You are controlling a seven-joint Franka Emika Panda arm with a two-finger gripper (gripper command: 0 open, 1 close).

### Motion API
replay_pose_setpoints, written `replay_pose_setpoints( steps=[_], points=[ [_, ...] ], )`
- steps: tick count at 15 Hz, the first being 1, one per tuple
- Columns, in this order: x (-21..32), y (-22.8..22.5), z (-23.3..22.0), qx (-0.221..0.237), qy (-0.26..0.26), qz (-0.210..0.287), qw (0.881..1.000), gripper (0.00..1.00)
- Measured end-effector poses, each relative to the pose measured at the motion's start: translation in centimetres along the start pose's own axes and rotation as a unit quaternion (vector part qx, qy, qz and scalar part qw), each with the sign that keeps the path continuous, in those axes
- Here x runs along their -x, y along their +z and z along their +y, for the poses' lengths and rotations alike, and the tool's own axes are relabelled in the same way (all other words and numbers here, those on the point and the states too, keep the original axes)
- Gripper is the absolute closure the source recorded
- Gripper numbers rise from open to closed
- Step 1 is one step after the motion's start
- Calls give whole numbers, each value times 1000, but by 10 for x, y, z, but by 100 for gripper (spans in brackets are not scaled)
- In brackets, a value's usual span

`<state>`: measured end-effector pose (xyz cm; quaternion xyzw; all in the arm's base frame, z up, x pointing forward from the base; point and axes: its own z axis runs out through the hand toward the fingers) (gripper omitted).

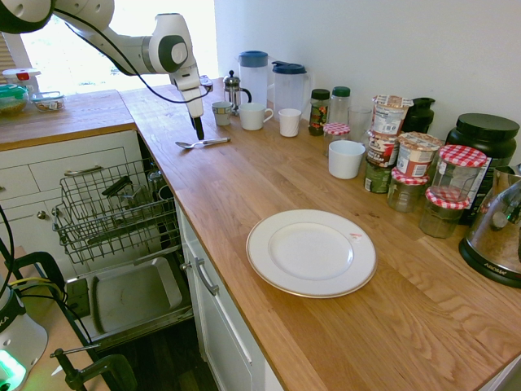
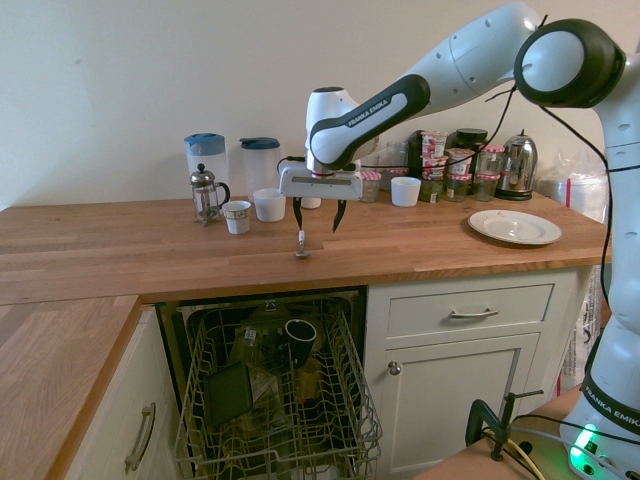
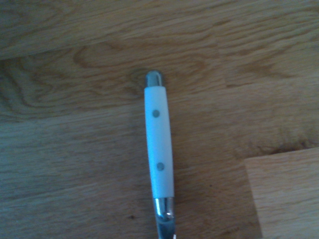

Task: Put the spoon in the dishwasher

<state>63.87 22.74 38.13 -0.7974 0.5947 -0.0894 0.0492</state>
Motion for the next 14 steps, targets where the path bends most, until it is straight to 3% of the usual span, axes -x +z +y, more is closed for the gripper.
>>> replay_pose_setpoints(
  steps=[14],
  points=[
    [15,40,-14,34,4,7,999,0]
  ],
)
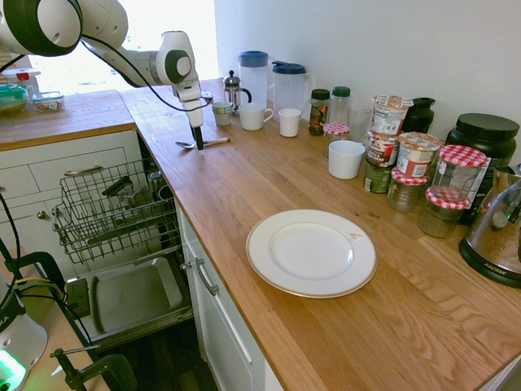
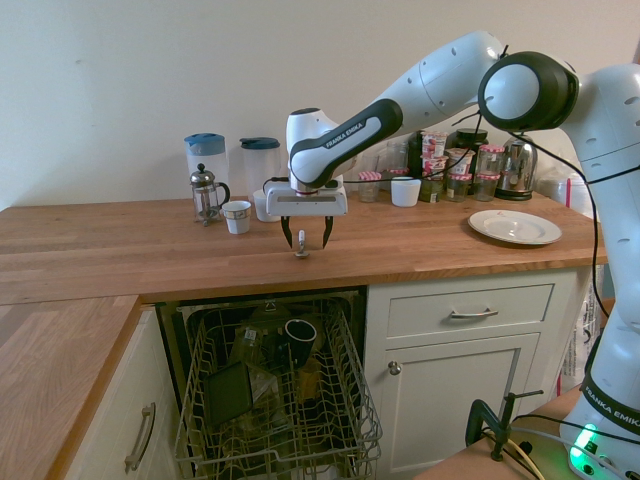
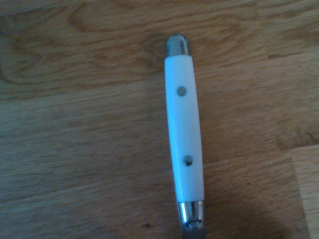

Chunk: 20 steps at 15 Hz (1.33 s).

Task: Put the spoon in the dishwasher

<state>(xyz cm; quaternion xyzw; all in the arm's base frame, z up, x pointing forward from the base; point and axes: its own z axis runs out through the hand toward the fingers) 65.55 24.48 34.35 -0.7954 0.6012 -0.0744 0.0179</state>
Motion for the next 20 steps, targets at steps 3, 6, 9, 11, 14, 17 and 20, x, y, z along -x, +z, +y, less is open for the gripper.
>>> replay_pose_setpoints(
  steps=[3,6,9,11,14,17,20],
  points=[
    [-1,6,0,6,1,2,1000,100],
    [0,7,-1,7,0,2,1000,100],
    [0,7,-1,8,3,2,1000,100],
    [1,7,-1,8,9,2,1000,100],
    [5,7,-1,6,24,5,1000,100],
    [8,7,-1,5,33,4,999,100],
    [10,7,-1,2,43,3,999,100]
  ],
)
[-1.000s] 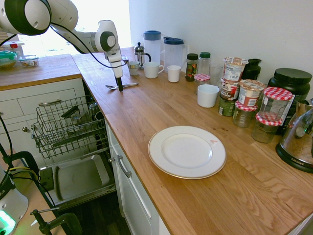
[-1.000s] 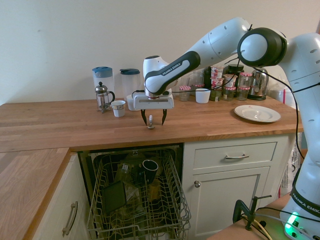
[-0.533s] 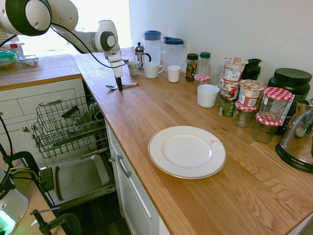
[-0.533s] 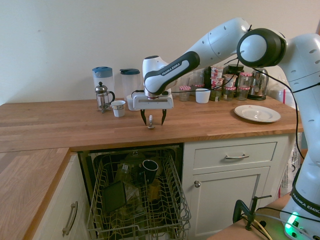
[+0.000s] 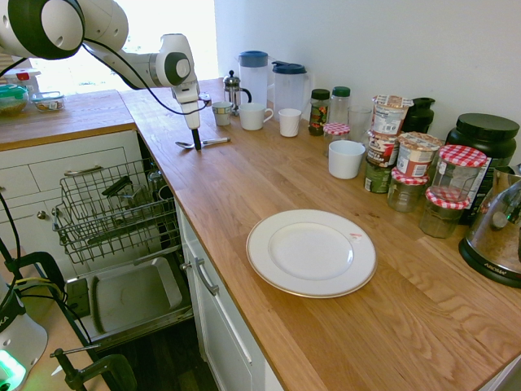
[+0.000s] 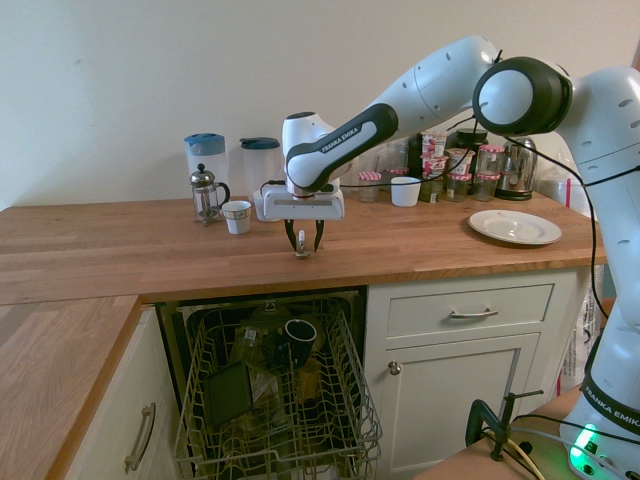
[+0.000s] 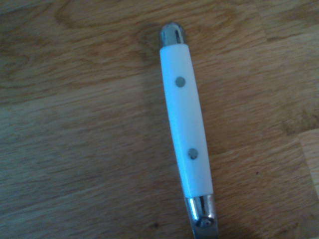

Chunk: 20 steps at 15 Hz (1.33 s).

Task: Put the spoon in the dishwasher

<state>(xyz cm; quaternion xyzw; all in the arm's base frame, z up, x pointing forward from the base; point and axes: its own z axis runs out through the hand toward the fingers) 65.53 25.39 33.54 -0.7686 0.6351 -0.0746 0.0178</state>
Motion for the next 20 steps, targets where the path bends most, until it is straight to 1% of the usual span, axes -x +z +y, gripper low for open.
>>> replay_pose_setpoints(
  steps=[5,9,12,14,17,20],
  points=[
    [-1,0,0,-3,6,-6,1000,100],
    [-4,-1,3,-18,9,-13,1000,100],
    [-13,-4,14,-28,8,-15,999,100],
    [-17,-23,26,-36,6,-15,999,100],
    [-19,-70,57,-53,-1,-16,998,100],
    [-1,-97,99,-59,-25,-19,998,100]
  ],
)
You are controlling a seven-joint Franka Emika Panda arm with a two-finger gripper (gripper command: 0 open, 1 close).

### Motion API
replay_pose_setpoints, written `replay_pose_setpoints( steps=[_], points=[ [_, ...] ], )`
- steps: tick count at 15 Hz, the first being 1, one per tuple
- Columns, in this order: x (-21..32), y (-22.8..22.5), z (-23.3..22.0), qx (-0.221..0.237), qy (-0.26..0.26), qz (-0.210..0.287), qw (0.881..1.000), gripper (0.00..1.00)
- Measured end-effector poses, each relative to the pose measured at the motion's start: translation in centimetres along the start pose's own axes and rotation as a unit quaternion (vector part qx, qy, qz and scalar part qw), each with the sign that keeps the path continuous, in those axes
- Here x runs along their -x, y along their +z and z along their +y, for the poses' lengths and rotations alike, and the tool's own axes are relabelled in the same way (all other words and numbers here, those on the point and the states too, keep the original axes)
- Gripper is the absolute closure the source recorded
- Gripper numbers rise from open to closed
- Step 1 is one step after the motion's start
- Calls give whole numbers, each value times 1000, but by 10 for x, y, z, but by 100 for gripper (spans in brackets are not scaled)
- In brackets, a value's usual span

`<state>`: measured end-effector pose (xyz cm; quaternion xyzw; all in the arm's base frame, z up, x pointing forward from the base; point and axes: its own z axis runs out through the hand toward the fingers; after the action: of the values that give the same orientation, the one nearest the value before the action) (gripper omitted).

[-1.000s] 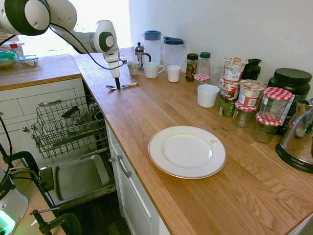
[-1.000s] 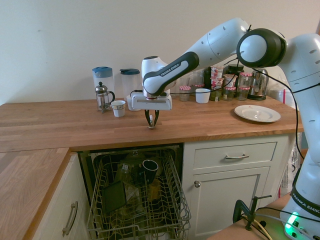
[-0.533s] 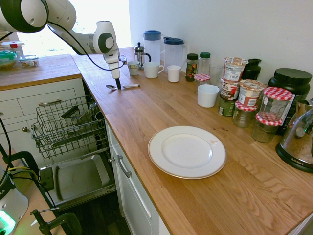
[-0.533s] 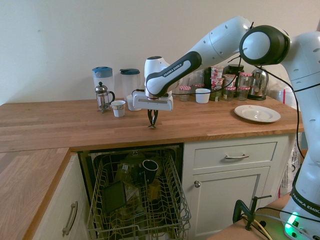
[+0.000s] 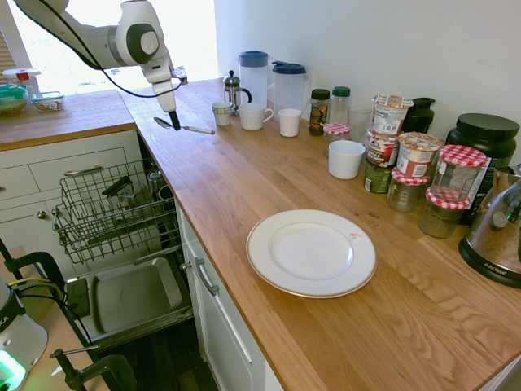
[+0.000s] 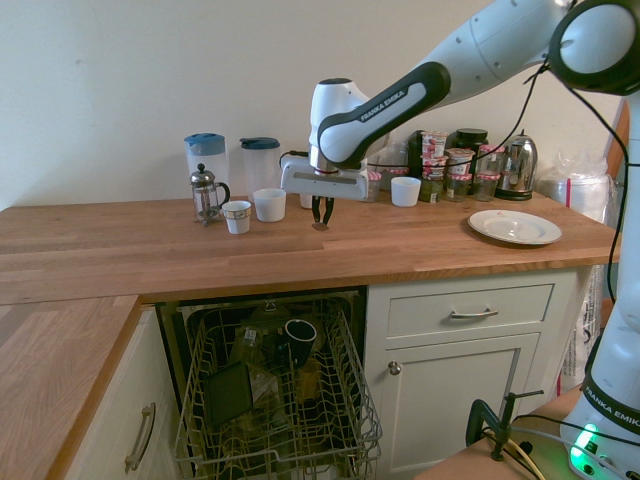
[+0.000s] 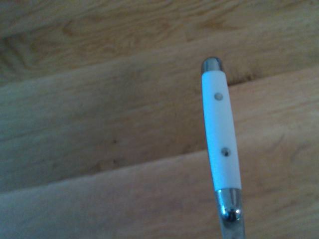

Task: Put the spoon in the dishwasher

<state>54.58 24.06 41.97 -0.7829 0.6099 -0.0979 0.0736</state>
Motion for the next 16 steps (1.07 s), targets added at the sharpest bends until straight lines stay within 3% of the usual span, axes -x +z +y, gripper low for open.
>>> replay_pose_setpoints(
  steps=[9,16],
  points=[
    [114,-20,125,-4,-37,1,999,100],
    [121,-11,150,-7,-55,0,998,100]
  ],
)
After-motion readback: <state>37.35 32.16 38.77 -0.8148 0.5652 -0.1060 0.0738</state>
